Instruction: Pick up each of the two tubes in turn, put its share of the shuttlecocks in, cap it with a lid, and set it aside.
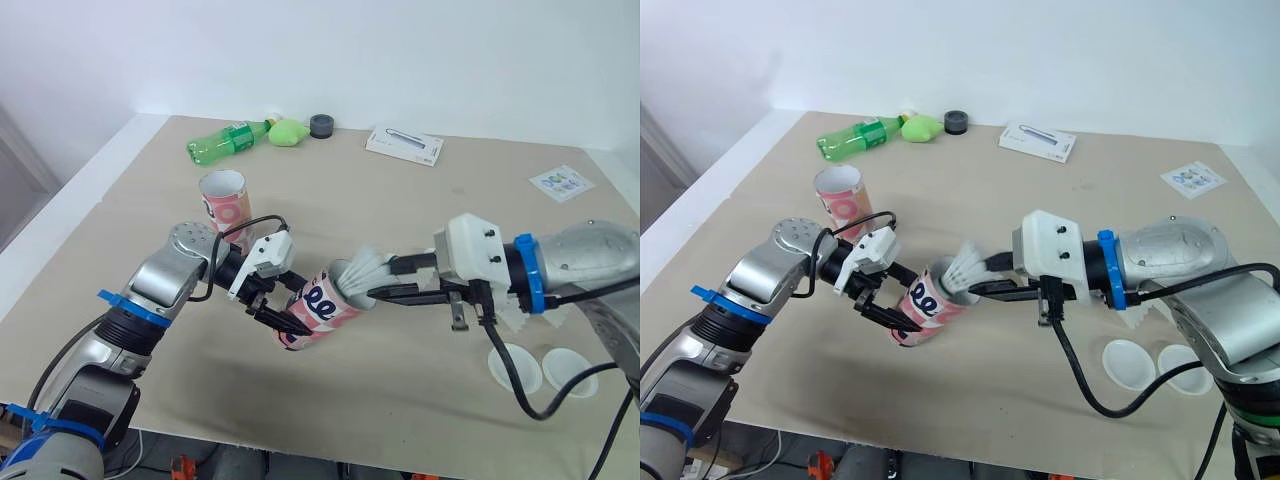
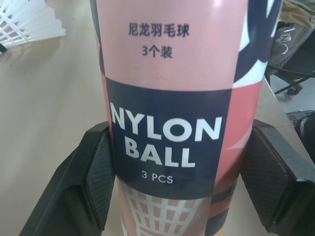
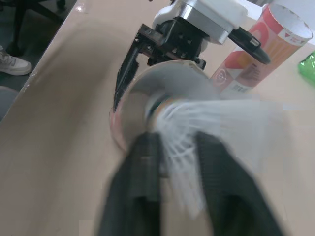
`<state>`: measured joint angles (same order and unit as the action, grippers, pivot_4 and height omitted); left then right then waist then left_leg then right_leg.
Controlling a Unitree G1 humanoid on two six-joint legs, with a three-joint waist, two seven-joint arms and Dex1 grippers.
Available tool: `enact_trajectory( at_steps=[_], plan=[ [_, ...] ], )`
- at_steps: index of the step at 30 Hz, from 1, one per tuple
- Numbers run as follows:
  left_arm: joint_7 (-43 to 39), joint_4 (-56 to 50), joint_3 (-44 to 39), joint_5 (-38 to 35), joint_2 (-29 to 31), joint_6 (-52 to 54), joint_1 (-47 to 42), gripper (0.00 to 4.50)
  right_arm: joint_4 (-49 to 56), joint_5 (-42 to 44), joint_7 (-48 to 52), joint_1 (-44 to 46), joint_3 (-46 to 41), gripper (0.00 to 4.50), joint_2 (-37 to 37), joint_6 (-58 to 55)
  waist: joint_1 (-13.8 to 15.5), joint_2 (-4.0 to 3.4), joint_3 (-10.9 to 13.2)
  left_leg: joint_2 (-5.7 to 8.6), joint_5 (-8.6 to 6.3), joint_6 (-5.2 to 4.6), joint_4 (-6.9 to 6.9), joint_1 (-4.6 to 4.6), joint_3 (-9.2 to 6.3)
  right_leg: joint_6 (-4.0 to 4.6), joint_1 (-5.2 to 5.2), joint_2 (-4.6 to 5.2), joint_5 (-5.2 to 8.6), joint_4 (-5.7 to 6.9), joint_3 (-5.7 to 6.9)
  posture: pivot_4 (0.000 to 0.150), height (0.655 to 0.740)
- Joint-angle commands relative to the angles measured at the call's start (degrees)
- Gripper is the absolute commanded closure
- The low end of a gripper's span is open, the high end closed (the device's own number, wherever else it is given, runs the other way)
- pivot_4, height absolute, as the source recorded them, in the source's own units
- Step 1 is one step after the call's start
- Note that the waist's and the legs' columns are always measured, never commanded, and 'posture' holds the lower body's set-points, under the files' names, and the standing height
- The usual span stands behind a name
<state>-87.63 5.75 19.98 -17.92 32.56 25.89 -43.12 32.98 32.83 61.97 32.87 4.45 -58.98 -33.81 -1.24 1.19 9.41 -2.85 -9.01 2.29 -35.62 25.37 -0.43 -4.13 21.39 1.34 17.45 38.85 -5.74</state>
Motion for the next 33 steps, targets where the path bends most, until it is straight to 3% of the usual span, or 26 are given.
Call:
enact_trajectory(
  at_steps=[1, 2, 3, 7, 11, 16, 20, 33],
  plan=[
    [0.9, 0.2, 0.1, 0.7, -0.5, -0.6, -0.3, 1.27, 0.1, 0.6, 0.6, 1.8, -1.1, 1.51, 0.3, -0.8, 0.0, -0.01, 0.0, 0.0, 0.0, 0.0, 0.0, 0.01, 0.0, 0.01, 0.0, 0.0, -0.01, 0.0, 0.0, 0.15, 0.7203],
    [1.0, 0.2, 0.1, 0.7, -0.6, -0.7, -0.3, 1.27, -0.2, 2.1, 0.4, 1.7, -2.6, 0.88, 0.3, -2.0, 0.0, 0.0, 0.0, 0.02, 0.0, 0.0, 0.0, 0.01, 0.01, 0.02, 0.01, 0.02, -0.01, 0.01, -0.01, 0.15, 0.7203],
    [1.0, 0.3, 0.1, 0.7, -0.7, -0.7, -0.3, 1.27, -0.6, 3.8, 0.9, 0.9, -4.6, 0.63, 0.0, -2.6, 0.0, 0.0, 0.0, 0.02, 0.0, 0.0, 0.0, 0.01, 0.0, 0.03, 0.01, 0.02, -0.01, 0.01, 0.0, 0.15, 0.7203],
    [1.5, -0.1, -0.3, 0.5, -1.0, -0.7, 0.2, 1.27, -2.4, 9.8, 1.3, -6.2, -15.4, 0.63, -0.7, -5.3, 0.2, 0.01, 0.0, 0.05, 0.0, 0.0, 0.0, 0.03, -0.03, 0.1, -0.02, 0.04, -0.05, 0.02, 0.02, 0.15, 0.7203],
    [2.3, -1.2, -0.8, 0.0, -0.7, -0.4, 1.4, 1.27, -3.7, 7.8, -2.0, -20.7, -23.8, 0.63, 1.0, -7.2, 0.2, 0.05, 0.0, 0.09, 0.0, 0.0, -0.06, 0.03, -0.12, 0.13, -0.09, 0.06, -0.04, 0.06, 0.1, 0.15, 0.7203],
    [2.8, -2.2, -1.1, -0.3, -0.4, -0.1, 2.4, 1.27, -7.3, 0.8, -9.0, -31.1, -22.8, 0.63, 5.8, -4.1, 0.0, -0.09, 0.1, 0.09, 0.02, -0.03, -0.11, -0.01, -0.13, -0.11, -0.09, 0.04, 0.06, 0.15, 0.08, 0.15, 0.7203],
    [2.9, -2.4, -1.0, -0.3, -0.1, -0.1, 2.7, 1.27, -13.2, -3.6, -13.4, -29.1, -17.7, 0.63, 9.7, -3.0, -0.2, -0.1, 0.1, 0.08, 0.13, -0.04, -0.16, -0.14, -0.06, -0.15, -0.14, 0.01, -0.05, 0.16, -0.01, 0.15, 0.7203],
    [3.8, -4.1, -1.5, -1.1, 0.4, 0.8, 3.7, 1.27, -25.9, -8.3, -12.7, -16.9, -8.0, 0.63, 16.5, 0.1, -0.2, -0.17, 0.2, 0.09, 0.24, -0.08, -0.01, -0.07, 0.01, -0.2, -0.01, 0.0, -0.11, 0.15, -0.09, 0.15, 0.7203]
  ],
)
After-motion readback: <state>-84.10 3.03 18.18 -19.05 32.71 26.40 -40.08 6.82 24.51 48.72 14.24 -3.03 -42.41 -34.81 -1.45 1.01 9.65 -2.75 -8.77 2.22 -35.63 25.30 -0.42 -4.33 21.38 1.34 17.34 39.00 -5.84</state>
